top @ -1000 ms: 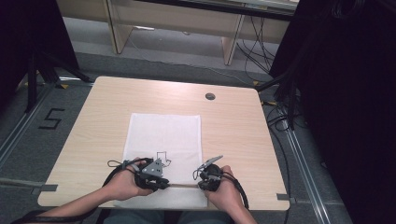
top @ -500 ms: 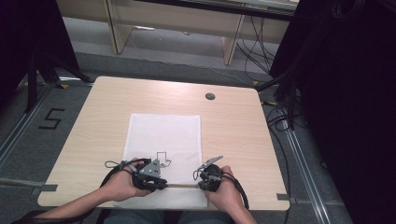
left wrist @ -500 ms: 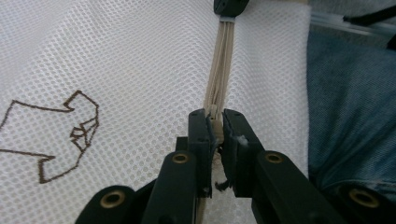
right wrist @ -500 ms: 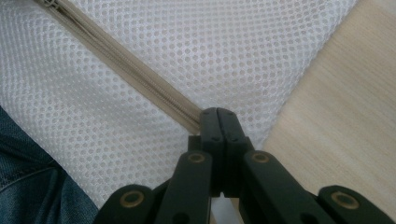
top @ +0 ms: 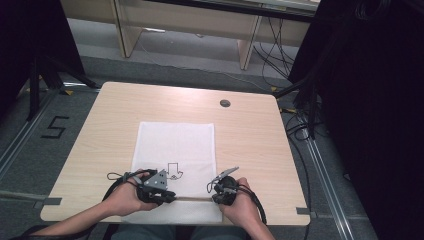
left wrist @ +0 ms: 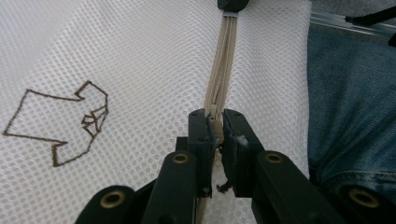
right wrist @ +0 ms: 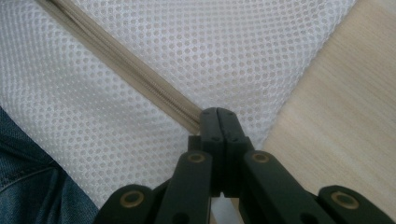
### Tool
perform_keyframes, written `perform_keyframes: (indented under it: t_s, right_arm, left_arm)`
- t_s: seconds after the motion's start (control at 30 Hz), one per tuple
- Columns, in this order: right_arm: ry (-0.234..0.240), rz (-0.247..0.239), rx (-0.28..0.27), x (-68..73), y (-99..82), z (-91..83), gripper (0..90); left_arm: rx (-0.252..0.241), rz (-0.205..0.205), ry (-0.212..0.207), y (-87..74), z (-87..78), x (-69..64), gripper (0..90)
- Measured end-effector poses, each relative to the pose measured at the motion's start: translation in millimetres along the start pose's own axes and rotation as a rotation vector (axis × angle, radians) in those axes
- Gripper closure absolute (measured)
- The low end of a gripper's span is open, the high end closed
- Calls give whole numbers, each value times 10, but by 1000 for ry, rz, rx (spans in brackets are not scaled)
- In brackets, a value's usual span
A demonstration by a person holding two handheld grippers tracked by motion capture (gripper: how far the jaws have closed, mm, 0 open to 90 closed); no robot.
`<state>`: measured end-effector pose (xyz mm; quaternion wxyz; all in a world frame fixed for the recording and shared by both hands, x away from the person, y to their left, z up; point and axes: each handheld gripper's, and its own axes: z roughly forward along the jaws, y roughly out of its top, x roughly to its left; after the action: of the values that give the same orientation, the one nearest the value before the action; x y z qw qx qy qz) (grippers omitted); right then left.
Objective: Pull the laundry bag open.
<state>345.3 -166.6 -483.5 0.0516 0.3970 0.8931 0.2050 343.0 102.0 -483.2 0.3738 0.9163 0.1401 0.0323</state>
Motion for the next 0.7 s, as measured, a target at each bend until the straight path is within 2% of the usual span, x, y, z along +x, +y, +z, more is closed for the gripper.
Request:
perform_keyframes:
  t_s: [0.03,0.07,0.1,0.13,0.2,0.27,0.3,0.33,0.37,0.4,0.47,0.5,0.67,0.7]
  right_arm:
    - [2,2,-2,1,-2,1,900]
    - [0,-2,-1,0,-2,0,900]
    - [1,0,-1,-1,-1,0,900]
    - [1,0,1,-1,1,0,900]
    - [4,0,5,-2,4,-2,900]
    - [4,0,4,-2,3,-1,900]
    - [1,1,3,-1,2,-1,900]
    - [2,2,0,-2,1,1,900]
    - [1,4,3,-2,1,0,900]
    - [4,2,0,-3,1,0,900]
    - [2,1,0,-2,1,0,900]
    - [2,19,11,8,0,-5,900]
    - [1,19,11,7,0,-4,900]
    - [-2,32,18,16,0,-10,900]
  left_arm:
    - [-6,-14,-2,-5,-2,-8,818]
    - [-7,-4,4,-11,-7,-10,818]
    - [-14,-15,2,-19,-6,-19,818]
    - [2,-4,3,-20,-20,-9,818]
    - [5,3,10,-30,-30,-5,818]
    - [-9,-18,6,-35,-28,-11,818]
    - [3,1,8,-36,-43,3,818]
    - [-13,-22,2,-41,-34,-7,818]
    - [-4,-5,9,-45,-51,2,818]
    - [-17,-22,3,-49,-48,-2,818]
    - [-10,-16,5,-53,-64,6,818]
    - [-5,-12,9,-53,-66,6,818]
    - [-8,-10,10,-56,-71,5,818]
    - [-10,-11,9,-56,-72,5,818]
